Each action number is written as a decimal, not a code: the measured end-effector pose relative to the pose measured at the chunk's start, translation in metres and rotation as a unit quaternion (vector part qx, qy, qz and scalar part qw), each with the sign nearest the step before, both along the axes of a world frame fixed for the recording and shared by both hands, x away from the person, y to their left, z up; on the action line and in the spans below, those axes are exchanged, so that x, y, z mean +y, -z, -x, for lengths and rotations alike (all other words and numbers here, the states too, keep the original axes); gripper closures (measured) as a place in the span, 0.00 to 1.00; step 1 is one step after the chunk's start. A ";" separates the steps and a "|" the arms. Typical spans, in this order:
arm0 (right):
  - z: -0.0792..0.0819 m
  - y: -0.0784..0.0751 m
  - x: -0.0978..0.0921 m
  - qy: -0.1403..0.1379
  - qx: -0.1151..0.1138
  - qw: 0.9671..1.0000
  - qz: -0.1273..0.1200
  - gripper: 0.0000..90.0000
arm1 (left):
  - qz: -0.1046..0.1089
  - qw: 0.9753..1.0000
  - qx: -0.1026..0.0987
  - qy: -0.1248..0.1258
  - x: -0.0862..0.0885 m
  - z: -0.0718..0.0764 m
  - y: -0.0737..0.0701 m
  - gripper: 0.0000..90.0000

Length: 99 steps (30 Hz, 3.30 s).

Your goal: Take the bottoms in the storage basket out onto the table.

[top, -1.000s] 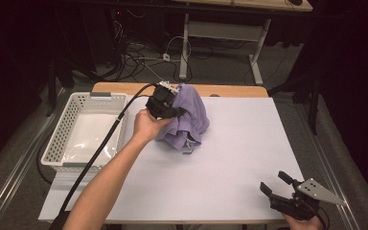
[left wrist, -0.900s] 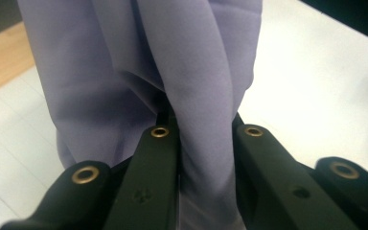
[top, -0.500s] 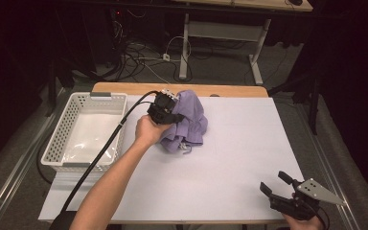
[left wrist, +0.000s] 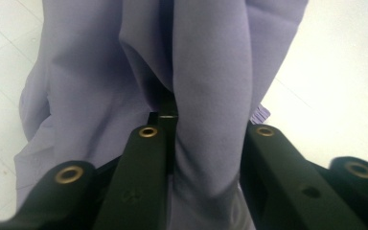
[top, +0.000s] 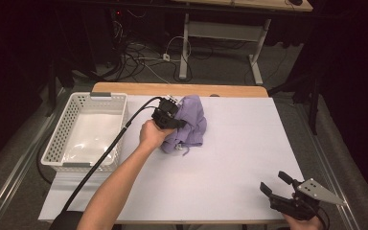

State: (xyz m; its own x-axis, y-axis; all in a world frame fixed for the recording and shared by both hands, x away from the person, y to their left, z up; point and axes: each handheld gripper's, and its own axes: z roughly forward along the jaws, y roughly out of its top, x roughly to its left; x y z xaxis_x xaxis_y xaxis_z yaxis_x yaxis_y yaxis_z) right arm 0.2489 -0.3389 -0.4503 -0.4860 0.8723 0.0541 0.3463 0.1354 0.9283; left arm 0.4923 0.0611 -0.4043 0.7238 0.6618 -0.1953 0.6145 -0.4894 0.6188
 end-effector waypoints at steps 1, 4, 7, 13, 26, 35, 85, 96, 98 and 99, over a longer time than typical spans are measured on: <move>0.000 0.000 0.000 0.000 0.000 1.000 0.000 0.21 | 0.000 1.000 0.001 -0.002 0.000 0.000 0.000 0.72; 0.000 0.000 0.000 0.000 0.001 1.000 0.000 0.21 | -0.001 1.000 0.002 -0.003 0.001 0.001 -0.002 0.60; 0.000 0.000 0.000 0.000 0.001 1.000 -0.001 0.21 | -0.003 1.000 0.003 -0.003 0.001 0.002 -0.004 0.53; 0.000 0.000 0.000 -0.001 0.000 1.000 0.000 0.21 | 0.005 1.000 0.002 -0.004 0.003 0.004 -0.010 0.46; -0.001 0.000 0.000 -0.001 0.002 1.000 -0.001 0.21 | 0.010 1.000 -0.014 0.003 0.013 0.012 -0.028 0.41; 0.000 0.000 0.000 -0.001 0.001 1.000 0.000 0.21 | 0.021 1.000 -0.014 0.001 0.020 0.016 -0.033 0.38; -0.001 0.000 0.000 0.002 0.003 1.000 -0.003 0.21 | 0.034 0.998 -0.049 -0.019 0.079 0.048 -0.061 0.38; -0.001 0.000 0.000 0.002 0.003 1.000 -0.003 0.21 | 0.038 0.998 -0.052 -0.027 0.094 0.055 -0.061 0.38; -0.001 0.000 0.000 0.002 0.002 1.000 -0.002 0.21 | 0.040 0.997 -0.052 -0.030 0.097 0.057 -0.060 0.38; -0.001 0.000 0.000 0.002 0.003 1.000 -0.003 0.21 | 0.041 0.997 -0.053 -0.030 0.099 0.057 -0.060 0.38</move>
State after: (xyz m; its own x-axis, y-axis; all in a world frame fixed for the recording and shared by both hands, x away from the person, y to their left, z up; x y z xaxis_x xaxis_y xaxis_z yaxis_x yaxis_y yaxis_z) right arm 0.2497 -0.3390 -0.4502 -0.4828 0.8736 0.0610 0.3514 0.1294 0.9273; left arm 0.4349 0.1598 -0.3442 0.7021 0.6900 -0.1759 0.5708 -0.3976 0.7184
